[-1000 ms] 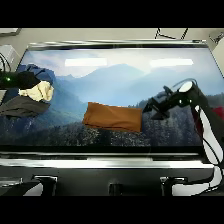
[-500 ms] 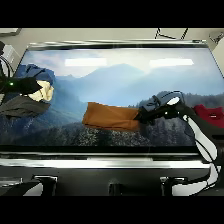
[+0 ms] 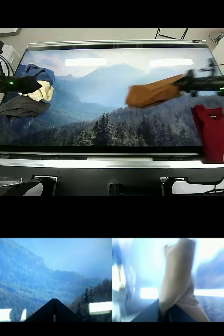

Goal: Fold the clothes and pants, and hang the long-sleeved shirts on hangers.

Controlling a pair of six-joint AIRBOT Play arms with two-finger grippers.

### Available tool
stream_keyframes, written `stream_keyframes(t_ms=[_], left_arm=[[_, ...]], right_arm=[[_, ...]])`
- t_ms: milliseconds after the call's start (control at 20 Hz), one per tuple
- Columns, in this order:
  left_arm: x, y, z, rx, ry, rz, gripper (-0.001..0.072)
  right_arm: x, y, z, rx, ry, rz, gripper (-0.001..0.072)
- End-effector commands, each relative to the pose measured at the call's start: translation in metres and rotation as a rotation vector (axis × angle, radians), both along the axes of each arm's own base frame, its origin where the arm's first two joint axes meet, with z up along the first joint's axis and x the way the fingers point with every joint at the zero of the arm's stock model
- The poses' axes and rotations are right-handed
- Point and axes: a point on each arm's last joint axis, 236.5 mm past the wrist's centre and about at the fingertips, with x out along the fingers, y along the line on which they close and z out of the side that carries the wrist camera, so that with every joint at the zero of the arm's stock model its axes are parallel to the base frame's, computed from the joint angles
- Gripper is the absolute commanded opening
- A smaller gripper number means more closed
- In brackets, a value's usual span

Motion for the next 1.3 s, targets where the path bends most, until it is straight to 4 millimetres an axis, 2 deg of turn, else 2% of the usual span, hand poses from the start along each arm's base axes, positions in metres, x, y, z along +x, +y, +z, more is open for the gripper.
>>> stream_keyframes(t_ms=[0, 150, 250, 400, 550, 800, 950, 1050, 1250], left_arm=[[0.001, 0.001, 0.001, 0.001, -0.007, 0.002, 0.0020], [0.001, 0.001, 0.001, 0.003, -0.008, 0.000, 0.0020], [0.001, 0.001, 0.001, 0.003, -0.008, 0.000, 0.0020], [0.001, 0.001, 0.001, 0.007, -0.010, -0.006, 0.0021], [0.001, 0.001, 0.001, 0.007, -0.010, -0.006, 0.0020], [0.001, 0.001, 0.001, 0.007, -0.010, -0.006, 0.0020], [0.001, 0.001, 0.001, 0.007, -0.009, -0.006, 0.0020], [0.001, 0.000, 0.001, 0.007, -0.007, -0.007, 0.0020], [0.000, 0.000, 0.000, 0.006, -0.005, -0.008, 0.0020]], right_arm=[[-0.015, -0.102, 0.062, -0.083, -0.052, -0.231, 0.0039], [-0.031, -0.163, 0.090, -0.109, -0.079, -0.394, 0.0039], [-0.044, -0.193, 0.097, -0.092, -0.070, -0.490, 0.0039], [-0.064, -0.231, 0.097, -0.079, -0.056, -0.594, 0.0039], [-0.082, -0.259, 0.098, -0.064, -0.047, -0.683, 0.0039], [-0.118, -0.275, 0.086, -0.054, 0.030, -0.705, 0.0038], [-0.150, -0.280, 0.065, -0.091, 0.154, -0.703, 0.0038], [-0.186, -0.285, 0.036, -0.169, 0.337, -0.709, 0.0039], [-0.261, -0.293, -0.008, -0.295, 0.682, -0.729, 0.0039]])
